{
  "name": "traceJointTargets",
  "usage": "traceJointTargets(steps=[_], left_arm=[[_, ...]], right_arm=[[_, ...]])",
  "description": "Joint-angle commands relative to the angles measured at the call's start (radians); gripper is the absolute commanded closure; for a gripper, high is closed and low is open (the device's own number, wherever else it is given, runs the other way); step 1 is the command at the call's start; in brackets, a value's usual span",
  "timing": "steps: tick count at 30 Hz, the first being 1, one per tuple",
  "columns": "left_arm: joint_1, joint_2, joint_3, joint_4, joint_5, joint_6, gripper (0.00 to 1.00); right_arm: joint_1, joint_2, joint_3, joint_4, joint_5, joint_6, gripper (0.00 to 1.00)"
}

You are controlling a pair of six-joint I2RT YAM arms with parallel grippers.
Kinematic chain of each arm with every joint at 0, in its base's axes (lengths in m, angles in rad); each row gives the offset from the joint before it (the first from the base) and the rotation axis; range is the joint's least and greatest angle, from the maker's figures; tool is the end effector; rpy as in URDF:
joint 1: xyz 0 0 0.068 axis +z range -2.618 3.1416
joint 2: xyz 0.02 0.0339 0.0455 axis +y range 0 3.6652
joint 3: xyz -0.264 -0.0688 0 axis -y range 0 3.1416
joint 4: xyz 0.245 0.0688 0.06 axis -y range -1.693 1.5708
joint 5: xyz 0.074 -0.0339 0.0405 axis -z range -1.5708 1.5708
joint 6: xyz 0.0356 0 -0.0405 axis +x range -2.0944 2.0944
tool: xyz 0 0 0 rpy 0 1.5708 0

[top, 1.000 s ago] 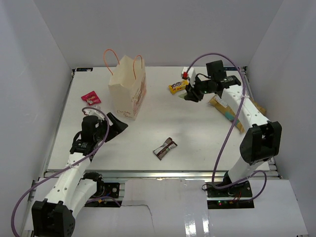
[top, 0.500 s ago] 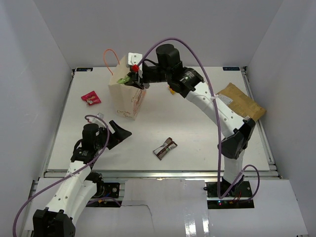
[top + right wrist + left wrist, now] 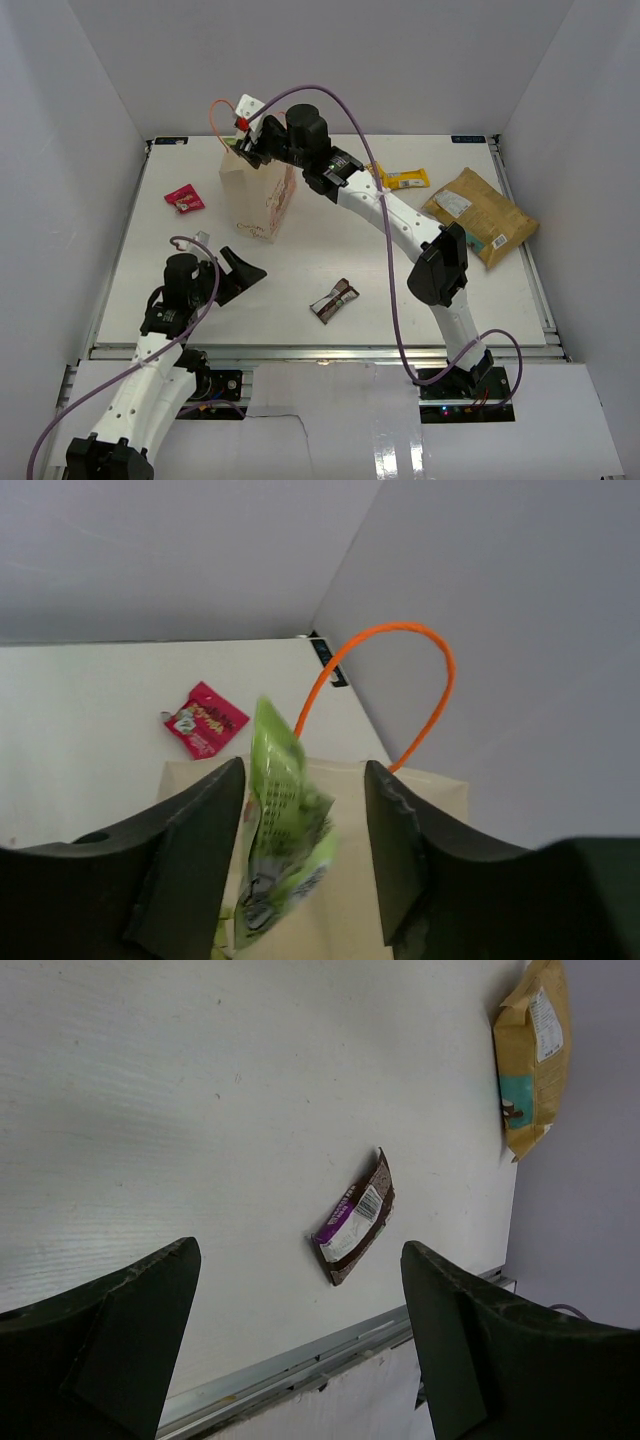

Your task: Place the snacks into the paper bag

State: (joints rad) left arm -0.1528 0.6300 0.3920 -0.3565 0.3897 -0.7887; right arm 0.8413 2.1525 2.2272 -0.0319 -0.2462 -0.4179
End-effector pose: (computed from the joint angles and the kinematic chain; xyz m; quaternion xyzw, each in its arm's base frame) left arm 0.1437 -0.0358 0.2097 -0.1846 0.8514 -0.3611 0.3325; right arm 0.3357 0.3885 0.4168 -0.4759 0.5027 0.2336 0.6828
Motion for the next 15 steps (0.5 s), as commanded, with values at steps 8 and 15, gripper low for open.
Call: traceJointTargets(steps=[8, 15], left_arm=[[-0.001, 0.006, 0.093, -0.001, 0.072, 0.065, 0.08], [-0.154, 0.138, 0.186, 0.027, 0.060, 0.117, 0.10]], right_arm=[[0.010, -0.107, -0.044, 0.100, 0.035, 0.036, 0.25], [-0.092, -0.337, -0.174, -0.200, -0.464, 0.105, 0.23]])
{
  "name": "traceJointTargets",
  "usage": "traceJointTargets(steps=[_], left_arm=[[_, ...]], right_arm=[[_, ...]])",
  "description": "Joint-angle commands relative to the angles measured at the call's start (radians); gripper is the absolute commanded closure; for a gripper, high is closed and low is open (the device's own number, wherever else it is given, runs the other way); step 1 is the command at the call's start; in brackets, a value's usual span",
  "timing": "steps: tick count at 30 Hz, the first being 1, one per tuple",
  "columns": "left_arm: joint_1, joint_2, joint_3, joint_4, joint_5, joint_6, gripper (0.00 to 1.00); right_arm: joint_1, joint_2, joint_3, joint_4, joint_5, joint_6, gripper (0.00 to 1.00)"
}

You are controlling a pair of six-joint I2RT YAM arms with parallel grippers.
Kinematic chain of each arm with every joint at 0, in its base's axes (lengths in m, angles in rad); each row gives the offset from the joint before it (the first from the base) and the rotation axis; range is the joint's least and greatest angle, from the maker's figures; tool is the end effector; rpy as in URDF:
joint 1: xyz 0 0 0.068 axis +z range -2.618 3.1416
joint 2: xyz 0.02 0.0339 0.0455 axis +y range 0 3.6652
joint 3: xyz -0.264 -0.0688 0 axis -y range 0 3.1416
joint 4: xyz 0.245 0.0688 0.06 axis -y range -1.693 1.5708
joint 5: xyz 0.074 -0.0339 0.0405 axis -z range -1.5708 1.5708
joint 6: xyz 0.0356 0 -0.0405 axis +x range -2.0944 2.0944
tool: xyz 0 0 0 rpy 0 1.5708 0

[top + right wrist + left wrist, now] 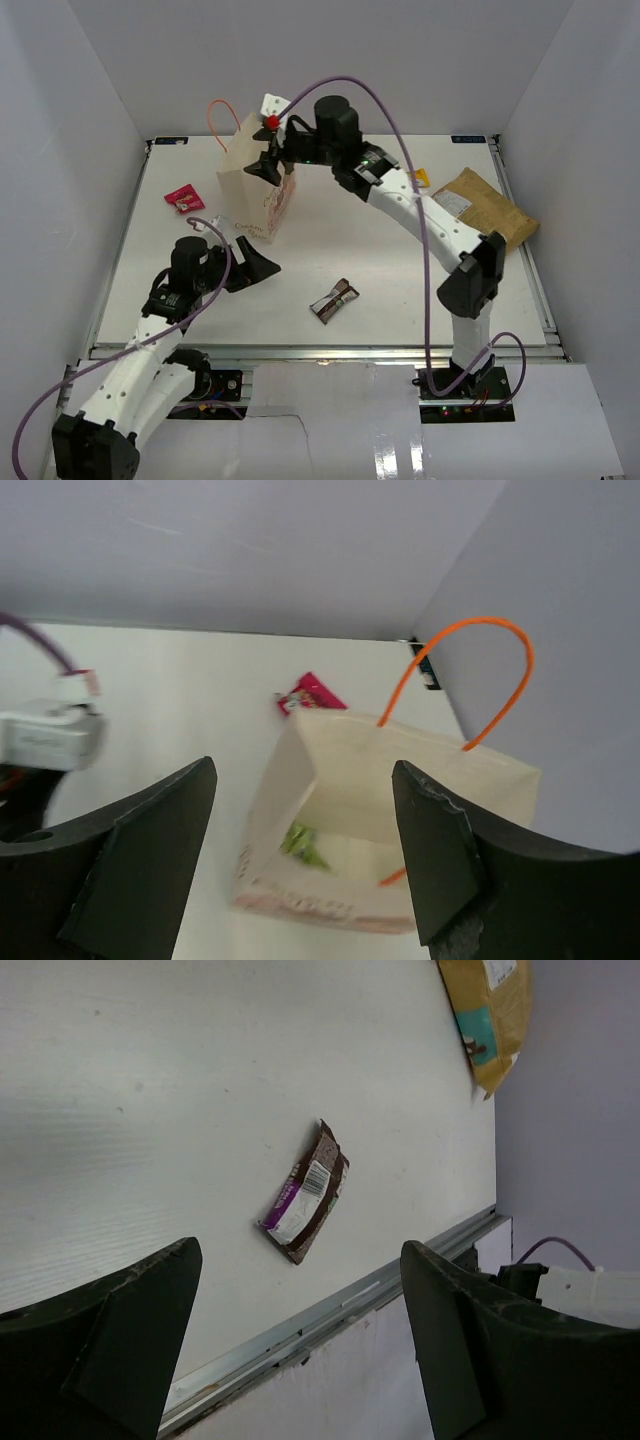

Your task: Place the snacks into the paper bag

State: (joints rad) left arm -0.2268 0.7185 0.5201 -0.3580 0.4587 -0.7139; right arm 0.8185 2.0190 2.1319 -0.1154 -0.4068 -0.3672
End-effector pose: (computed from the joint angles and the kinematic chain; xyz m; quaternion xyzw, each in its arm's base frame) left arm 0.1555 -0.0521 0.2419 -0.0981 0.8527 -0.3915 0.3316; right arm 0.3162 0.3585 0.4384 -0.5057 0.4954 0.2941 0.6421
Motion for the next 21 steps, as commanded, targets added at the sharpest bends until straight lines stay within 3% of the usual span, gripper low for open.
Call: traceJointTargets(steps=[1, 4, 5, 7, 10, 16, 21], left_arm=[[-0.174, 0.071, 0.069, 0.030, -0.040, 0.041, 0.10], [-0.328, 0.195, 0.124, 0.048, -0.165, 0.034, 0.10], [-0.430, 0.235, 0.144, 0.051, -0.202, 0.040, 0.10], [-0.547, 0.381, 0.230, 0.045, -0.291, 0.063, 0.10], [-0.647, 0.603, 0.387, -0.010, -0.394, 0.123, 0.10], [-0.729, 0.941, 0.665, -0.165, -0.560, 0.231, 0.18], [-0.744, 1.038, 0.732, -0.216, -0.562, 0.278, 0.23]], right_arm=[[-0.094, -0.242, -0.140, -0.141, -0.347, 0.065, 0.23], [-0.212, -0.390, -0.411, -0.213, -0.392, 0.037, 0.22], [-0.254, -0.442, -0.476, -0.225, -0.403, 0.036, 0.22], [-0.390, -0.506, -0.653, -0.259, -0.397, 0.018, 0.21], [-0.556, -0.578, -0.853, -0.303, -0.376, -0.048, 0.21], [-0.735, -0.678, -1.099, -0.336, -0.366, -0.105, 0.21], [-0.757, -0.698, -1.181, -0.313, -0.368, -0.104, 0.21]])
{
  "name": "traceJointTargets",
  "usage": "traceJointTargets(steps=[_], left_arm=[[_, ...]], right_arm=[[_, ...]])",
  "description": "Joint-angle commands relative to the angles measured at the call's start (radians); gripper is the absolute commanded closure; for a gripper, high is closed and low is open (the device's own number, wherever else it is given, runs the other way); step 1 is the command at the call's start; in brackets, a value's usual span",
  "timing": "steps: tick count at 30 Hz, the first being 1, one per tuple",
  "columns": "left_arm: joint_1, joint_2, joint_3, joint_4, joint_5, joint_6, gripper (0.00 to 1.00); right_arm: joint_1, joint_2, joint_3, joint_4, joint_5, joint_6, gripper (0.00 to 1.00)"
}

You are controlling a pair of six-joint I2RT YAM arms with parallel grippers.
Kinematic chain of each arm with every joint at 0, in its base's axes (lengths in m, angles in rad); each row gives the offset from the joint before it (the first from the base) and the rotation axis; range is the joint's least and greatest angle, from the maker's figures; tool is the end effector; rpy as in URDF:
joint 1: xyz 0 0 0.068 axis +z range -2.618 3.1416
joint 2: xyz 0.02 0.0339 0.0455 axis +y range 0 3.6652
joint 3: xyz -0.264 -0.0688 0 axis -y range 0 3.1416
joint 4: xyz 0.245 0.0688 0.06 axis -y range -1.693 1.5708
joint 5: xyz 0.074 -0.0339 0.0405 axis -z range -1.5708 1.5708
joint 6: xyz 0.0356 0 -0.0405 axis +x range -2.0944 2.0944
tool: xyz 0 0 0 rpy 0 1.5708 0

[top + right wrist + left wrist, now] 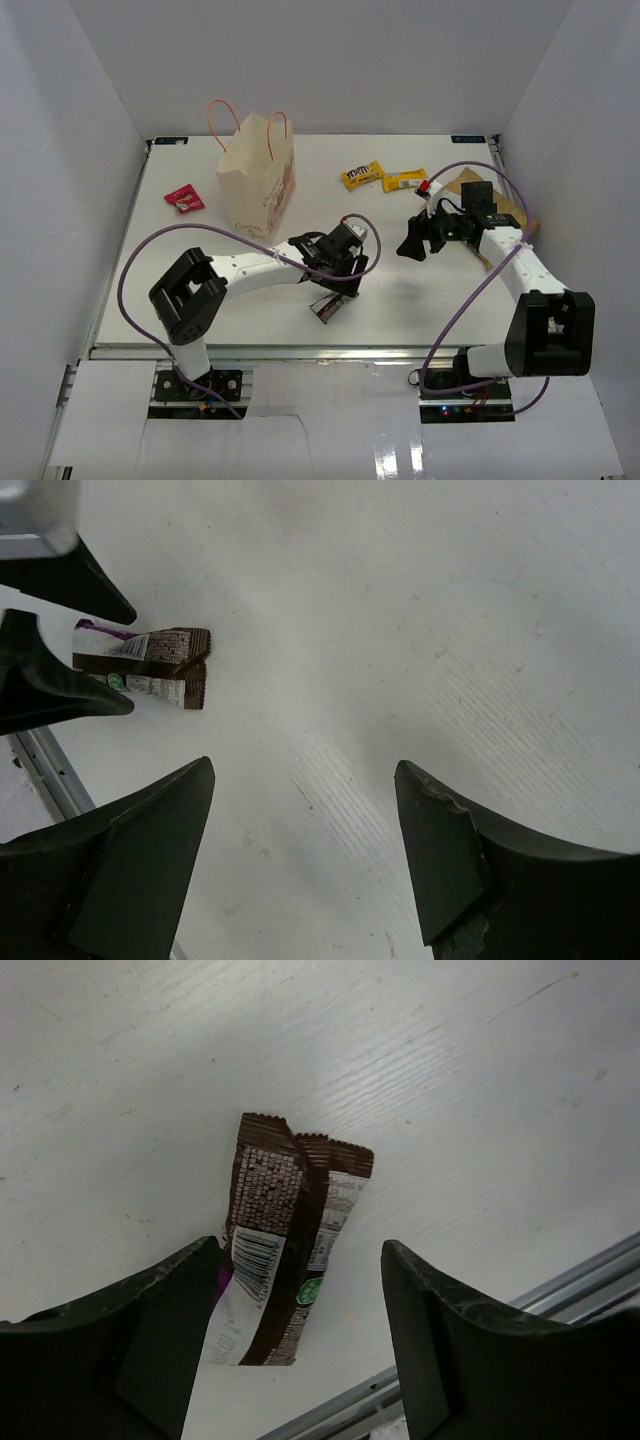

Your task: Place the snacks into the paper bag

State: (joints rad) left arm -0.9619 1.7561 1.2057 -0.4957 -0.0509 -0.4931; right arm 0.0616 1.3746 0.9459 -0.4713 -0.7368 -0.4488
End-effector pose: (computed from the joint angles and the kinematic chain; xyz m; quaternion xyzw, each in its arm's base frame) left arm 0.2095 -0.2973 0.2012 0.2178 0.9406 -0.1541 0.2100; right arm 0.2767 0.0410 0.2465 -0.3371 0.8225 0.2746 0.3667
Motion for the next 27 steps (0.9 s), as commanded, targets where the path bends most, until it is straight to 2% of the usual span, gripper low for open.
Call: traceJointTargets(steps=[1, 7, 10, 13, 14, 16, 20, 24, 27], left_arm=[[-0.017, 0.011, 0.051, -0.083, -0.050, 0.070, 0.25], [-0.064, 0.097, 0.097, -0.148, -0.119, 0.091, 0.27], [-0.081, 0.134, 0.114, -0.196, -0.158, 0.082, 0.33], [-0.090, 0.140, 0.106, -0.199, -0.155, 0.067, 0.43], [-0.092, 0.137, 0.101, -0.201, -0.158, 0.064, 0.52], [-0.092, 0.125, 0.098, -0.201, -0.173, 0.057, 0.61], [-0.092, 0.054, 0.109, -0.201, -0.202, 0.033, 0.71], [-0.084, -0.084, 0.149, -0.201, -0.259, 0.007, 0.72], [-0.031, -0.213, 0.199, -0.199, -0.293, -0.005, 0.72]], right_arm=[[-0.002, -0.054, 0.004, 0.052, -0.038, -0.021, 0.21], [-0.013, -0.029, 0.027, 0.053, -0.049, -0.016, 0.21], [-0.014, -0.017, 0.033, 0.053, -0.059, -0.007, 0.21], [-0.014, -0.006, 0.037, 0.053, -0.064, -0.002, 0.21], [-0.013, -0.002, 0.040, 0.053, -0.065, -0.002, 0.21], [-0.013, -0.002, 0.047, 0.053, -0.065, -0.001, 0.21], [-0.013, -0.006, 0.051, 0.049, -0.067, -0.001, 0.21], [-0.013, -0.014, 0.050, 0.048, -0.067, -0.002, 0.21], [-0.013, -0.016, 0.048, 0.051, -0.065, -0.001, 0.21]])
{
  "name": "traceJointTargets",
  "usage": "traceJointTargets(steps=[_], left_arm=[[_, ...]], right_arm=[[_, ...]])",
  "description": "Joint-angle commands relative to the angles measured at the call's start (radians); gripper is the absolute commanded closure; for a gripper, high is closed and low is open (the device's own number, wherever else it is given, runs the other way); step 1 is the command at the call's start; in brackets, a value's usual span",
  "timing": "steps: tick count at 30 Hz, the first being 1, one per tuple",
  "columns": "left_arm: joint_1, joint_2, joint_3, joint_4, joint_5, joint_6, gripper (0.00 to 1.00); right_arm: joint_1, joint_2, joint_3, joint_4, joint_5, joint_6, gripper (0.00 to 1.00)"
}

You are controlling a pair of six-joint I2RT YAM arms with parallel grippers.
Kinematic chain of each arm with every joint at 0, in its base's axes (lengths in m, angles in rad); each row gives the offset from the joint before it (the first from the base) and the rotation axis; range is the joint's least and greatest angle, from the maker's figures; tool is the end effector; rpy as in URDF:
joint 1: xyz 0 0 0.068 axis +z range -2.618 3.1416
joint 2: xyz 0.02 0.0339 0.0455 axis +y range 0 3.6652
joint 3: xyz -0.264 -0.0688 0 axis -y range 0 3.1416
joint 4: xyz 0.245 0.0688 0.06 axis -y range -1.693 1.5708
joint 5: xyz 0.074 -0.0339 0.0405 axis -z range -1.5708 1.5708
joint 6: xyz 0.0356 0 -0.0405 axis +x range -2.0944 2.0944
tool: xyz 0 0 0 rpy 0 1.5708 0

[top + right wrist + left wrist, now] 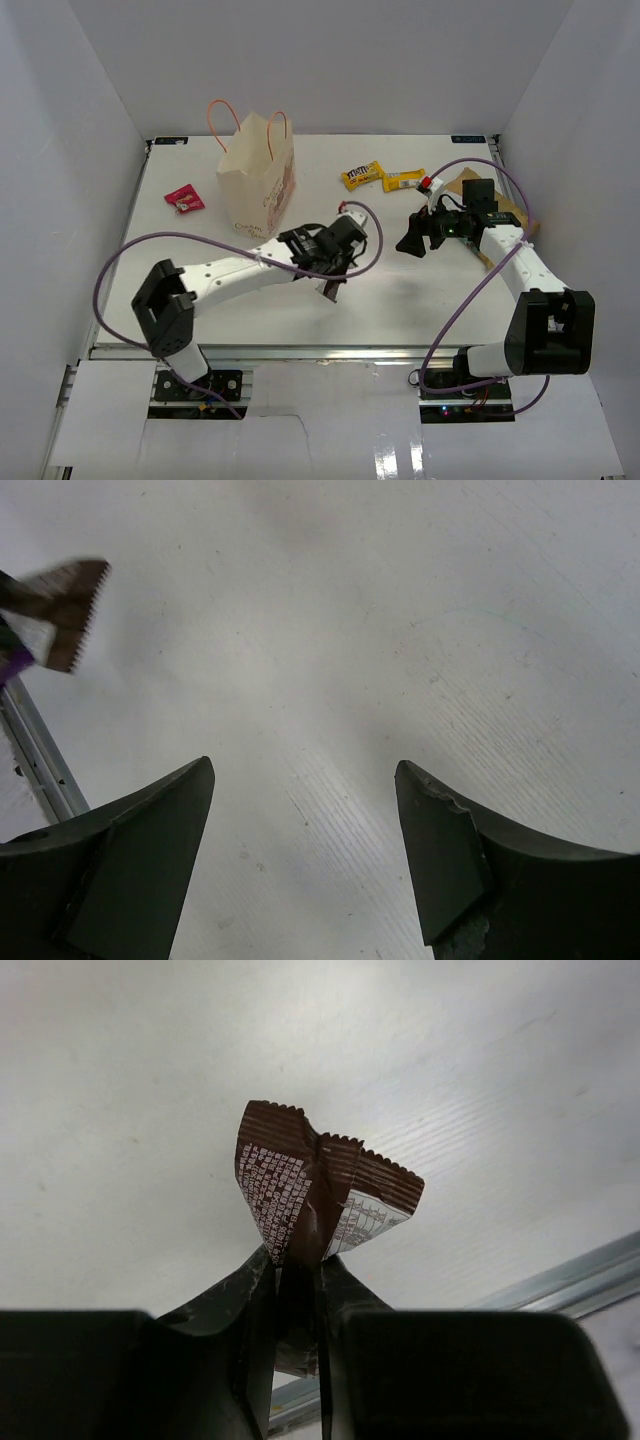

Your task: Place the snacks into the paper bag

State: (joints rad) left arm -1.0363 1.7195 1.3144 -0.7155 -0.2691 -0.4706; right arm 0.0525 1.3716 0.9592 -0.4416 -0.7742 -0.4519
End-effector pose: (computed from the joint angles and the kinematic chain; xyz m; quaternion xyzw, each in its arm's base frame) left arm 0.1890 -0.3007 0.2356 0.2408 0.9359 -0.0560 0.2508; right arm 0.2799 0.0396 0.2541 -0.3446 0.8067 0.2821 0.3885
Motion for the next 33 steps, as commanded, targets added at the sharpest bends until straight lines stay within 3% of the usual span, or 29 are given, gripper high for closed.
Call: traceJointTargets(steps=[1, 9, 16, 23, 26, 28, 29, 30, 31, 33], left_arm=[[0.094, -0.237, 0.124, 0.024, -0.079, -0.028, 0.73], [0.428, -0.377, 0.382, 0.174, -0.001, 0.091, 0.72], [0.695, -0.216, 0.598, 0.183, 0.059, 0.162, 0.72], [0.786, -0.077, 0.634, 0.192, 0.154, 0.161, 0.71], [0.788, -0.038, 0.629, 0.191, 0.202, 0.153, 0.65], [0.788, -0.028, 0.628, 0.189, 0.215, 0.150, 0.52], [0.788, -0.028, 0.628, 0.186, 0.212, 0.147, 0.42], [0.788, -0.028, 0.629, 0.185, 0.212, 0.147, 0.42], [0.788, -0.029, 0.631, 0.180, 0.211, 0.147, 0.33], [0.788, -0.032, 0.640, 0.176, 0.215, 0.145, 0.27]], right_arm=[[-0.003, -0.011, 0.035, 0.023, -0.030, 0.001, 0.21], [-0.003, 0.000, 0.032, 0.032, -0.039, 0.001, 0.21], [-0.003, 0.001, 0.041, 0.035, -0.056, -0.007, 0.21], [-0.003, -0.003, 0.047, 0.037, -0.054, -0.021, 0.21], [-0.003, 0.001, 0.056, 0.038, -0.047, -0.021, 0.21], [-0.005, 0.013, 0.070, 0.046, -0.034, -0.015, 0.21], [0.000, 0.030, 0.078, 0.049, -0.017, -0.004, 0.22], [0.001, 0.030, 0.088, 0.049, -0.002, 0.008, 0.22], [0.007, 0.056, 0.120, 0.044, 0.007, 0.027, 0.23], [0.017, 0.110, 0.163, 0.031, 0.048, 0.050, 0.24]])
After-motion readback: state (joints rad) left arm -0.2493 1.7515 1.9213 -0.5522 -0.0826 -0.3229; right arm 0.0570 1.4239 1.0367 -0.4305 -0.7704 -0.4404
